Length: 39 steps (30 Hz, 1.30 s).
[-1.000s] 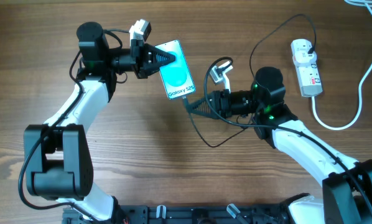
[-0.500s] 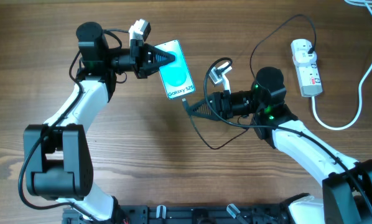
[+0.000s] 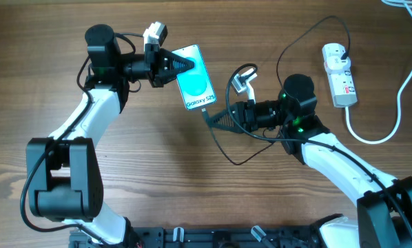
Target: Plug charger to phone and switch on socket
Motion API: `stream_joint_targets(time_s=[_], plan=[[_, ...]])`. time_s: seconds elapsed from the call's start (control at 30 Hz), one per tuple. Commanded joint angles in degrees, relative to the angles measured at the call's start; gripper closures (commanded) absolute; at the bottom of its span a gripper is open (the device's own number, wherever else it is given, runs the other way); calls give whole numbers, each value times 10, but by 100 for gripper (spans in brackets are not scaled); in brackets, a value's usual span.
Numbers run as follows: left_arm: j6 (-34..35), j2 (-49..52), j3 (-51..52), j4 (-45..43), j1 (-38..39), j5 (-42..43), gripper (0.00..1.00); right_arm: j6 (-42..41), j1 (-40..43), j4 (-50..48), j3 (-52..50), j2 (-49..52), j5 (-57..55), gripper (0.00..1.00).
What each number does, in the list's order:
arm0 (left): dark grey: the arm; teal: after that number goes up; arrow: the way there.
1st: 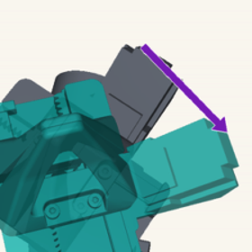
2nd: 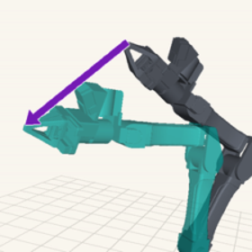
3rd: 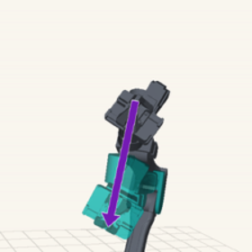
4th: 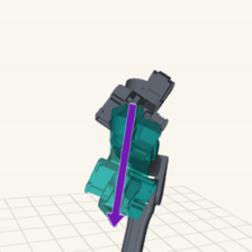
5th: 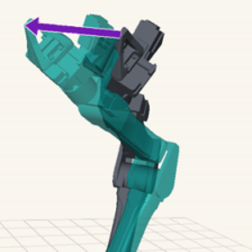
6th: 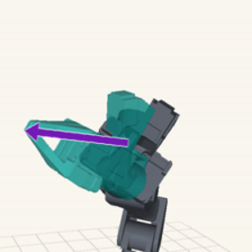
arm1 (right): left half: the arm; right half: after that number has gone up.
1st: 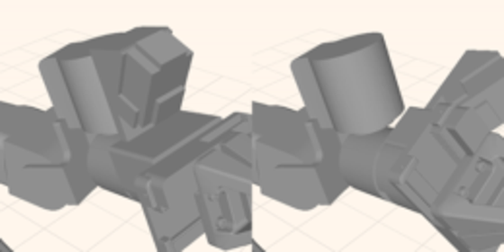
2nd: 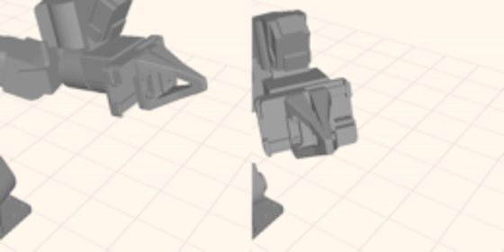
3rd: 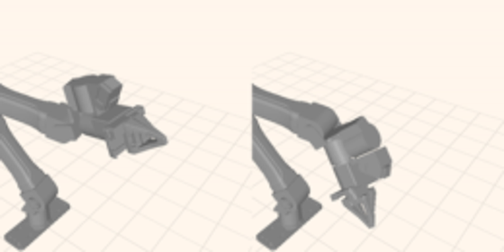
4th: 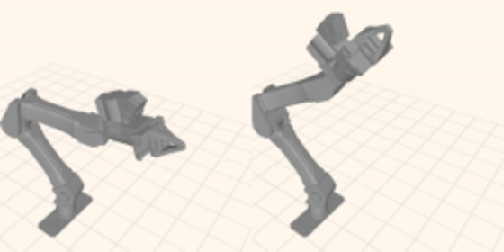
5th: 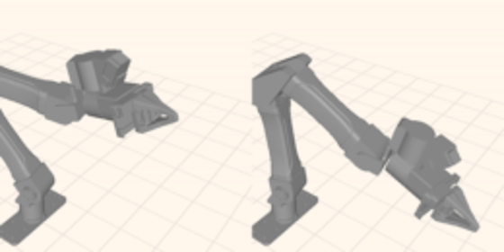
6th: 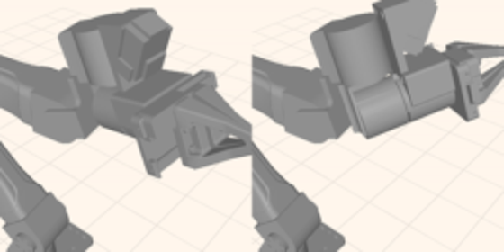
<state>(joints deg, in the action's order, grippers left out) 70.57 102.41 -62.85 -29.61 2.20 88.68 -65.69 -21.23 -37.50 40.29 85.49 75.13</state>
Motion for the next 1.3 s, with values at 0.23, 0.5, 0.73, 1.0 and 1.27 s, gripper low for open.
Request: stream_joint_targets(time_s=[0.23,0.5,0.73,1.0,1.27], plan=[[-13,-12,-9,-2,3,14,96,12,-1,-9,-2,-5,-5,96],[-13,-12,-9,-2,3,14,96,12,-1,-10,-2,-5,-6,96],[-13,-12,-9,-2,3,14,96,12,-1,-10,-2,-5,-14,96],[-13,-12,-9,-2,3,14,96,12,-1,-11,-2,-5,-18,96],[-14,-12,-9,-2,4,14,96,12,-1,-11,-2,-5,-18,96]])
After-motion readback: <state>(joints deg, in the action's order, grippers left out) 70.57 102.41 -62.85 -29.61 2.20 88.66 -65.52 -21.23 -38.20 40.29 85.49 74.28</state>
